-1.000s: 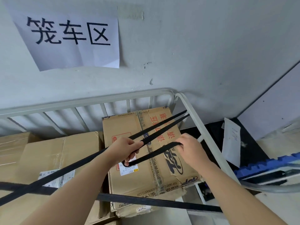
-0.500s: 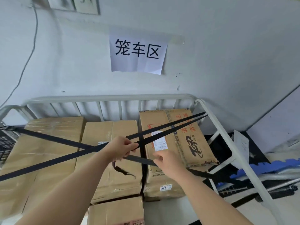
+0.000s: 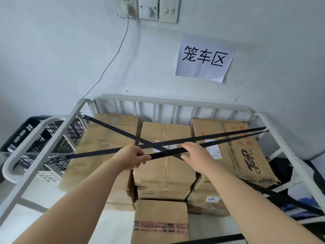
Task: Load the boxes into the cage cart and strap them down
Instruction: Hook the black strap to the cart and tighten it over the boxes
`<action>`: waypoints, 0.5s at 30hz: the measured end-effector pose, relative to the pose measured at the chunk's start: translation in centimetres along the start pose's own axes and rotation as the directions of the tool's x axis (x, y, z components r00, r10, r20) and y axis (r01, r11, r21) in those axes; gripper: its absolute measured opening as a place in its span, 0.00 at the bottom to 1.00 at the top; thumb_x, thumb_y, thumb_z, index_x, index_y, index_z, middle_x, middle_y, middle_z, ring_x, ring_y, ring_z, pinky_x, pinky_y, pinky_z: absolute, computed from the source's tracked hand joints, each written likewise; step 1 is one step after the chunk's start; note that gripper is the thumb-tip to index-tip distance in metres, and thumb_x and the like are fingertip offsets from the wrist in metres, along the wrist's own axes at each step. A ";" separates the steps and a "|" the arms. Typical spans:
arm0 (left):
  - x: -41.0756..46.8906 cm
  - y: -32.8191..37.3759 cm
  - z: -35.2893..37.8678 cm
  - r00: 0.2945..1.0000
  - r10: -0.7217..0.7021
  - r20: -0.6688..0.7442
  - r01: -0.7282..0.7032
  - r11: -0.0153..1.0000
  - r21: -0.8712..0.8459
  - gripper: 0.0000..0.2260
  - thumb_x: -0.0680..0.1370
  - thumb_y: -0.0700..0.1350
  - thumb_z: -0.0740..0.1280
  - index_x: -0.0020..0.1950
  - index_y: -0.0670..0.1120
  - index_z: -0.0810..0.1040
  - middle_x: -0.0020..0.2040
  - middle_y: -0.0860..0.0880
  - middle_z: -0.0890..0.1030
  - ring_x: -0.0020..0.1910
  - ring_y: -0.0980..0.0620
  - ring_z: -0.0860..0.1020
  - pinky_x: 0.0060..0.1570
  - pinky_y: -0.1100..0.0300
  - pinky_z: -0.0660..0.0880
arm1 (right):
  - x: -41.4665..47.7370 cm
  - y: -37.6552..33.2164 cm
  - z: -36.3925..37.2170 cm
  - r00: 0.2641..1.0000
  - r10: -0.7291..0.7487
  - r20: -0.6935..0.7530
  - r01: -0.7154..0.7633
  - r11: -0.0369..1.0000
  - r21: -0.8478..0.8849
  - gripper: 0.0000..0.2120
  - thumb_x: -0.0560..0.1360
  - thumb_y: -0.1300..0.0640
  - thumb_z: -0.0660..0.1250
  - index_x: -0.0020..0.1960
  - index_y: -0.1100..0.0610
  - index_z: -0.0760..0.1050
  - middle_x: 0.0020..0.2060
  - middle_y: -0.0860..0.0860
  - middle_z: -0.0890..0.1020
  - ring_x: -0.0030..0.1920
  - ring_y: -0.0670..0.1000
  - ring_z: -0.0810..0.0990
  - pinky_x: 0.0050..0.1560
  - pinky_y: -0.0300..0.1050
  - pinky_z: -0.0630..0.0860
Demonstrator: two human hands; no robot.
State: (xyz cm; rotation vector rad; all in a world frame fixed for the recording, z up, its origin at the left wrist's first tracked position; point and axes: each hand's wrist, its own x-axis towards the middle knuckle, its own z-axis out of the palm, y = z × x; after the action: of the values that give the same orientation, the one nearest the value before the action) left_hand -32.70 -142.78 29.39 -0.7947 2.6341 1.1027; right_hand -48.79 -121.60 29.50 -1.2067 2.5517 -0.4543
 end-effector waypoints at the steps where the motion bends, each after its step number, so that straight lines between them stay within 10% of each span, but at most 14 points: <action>1: 0.0 -0.2 -0.4 1.000 0.000 0.001 0.000 1.000 0.010 0.15 0.75 0.59 0.67 0.35 0.50 0.80 0.28 0.53 0.80 0.28 0.56 0.76 0.35 0.60 0.75 | 0.6 -0.5 0.2 0.999 -0.017 0.036 0.017 1.000 -0.009 0.14 0.77 0.53 0.64 0.62 0.53 0.75 0.57 0.50 0.77 0.58 0.53 0.75 0.56 0.47 0.73; 15: 6.5 -4.5 -5.6 0.990 -0.124 0.067 0.131 0.985 -0.110 0.03 0.76 0.51 0.68 0.46 0.54 0.80 0.37 0.57 0.84 0.26 0.61 0.77 0.26 0.65 0.71 | 13.1 -2.7 1.8 0.972 0.001 0.236 -0.061 0.967 0.248 0.04 0.77 0.54 0.64 0.45 0.48 0.76 0.37 0.46 0.80 0.37 0.46 0.78 0.38 0.40 0.72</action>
State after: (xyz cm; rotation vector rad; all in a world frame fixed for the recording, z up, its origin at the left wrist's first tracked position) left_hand -35.51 -152.03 28.34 -0.9235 2.4518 1.2309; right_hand -54.26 -133.77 27.39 -1.0576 2.2314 -0.5751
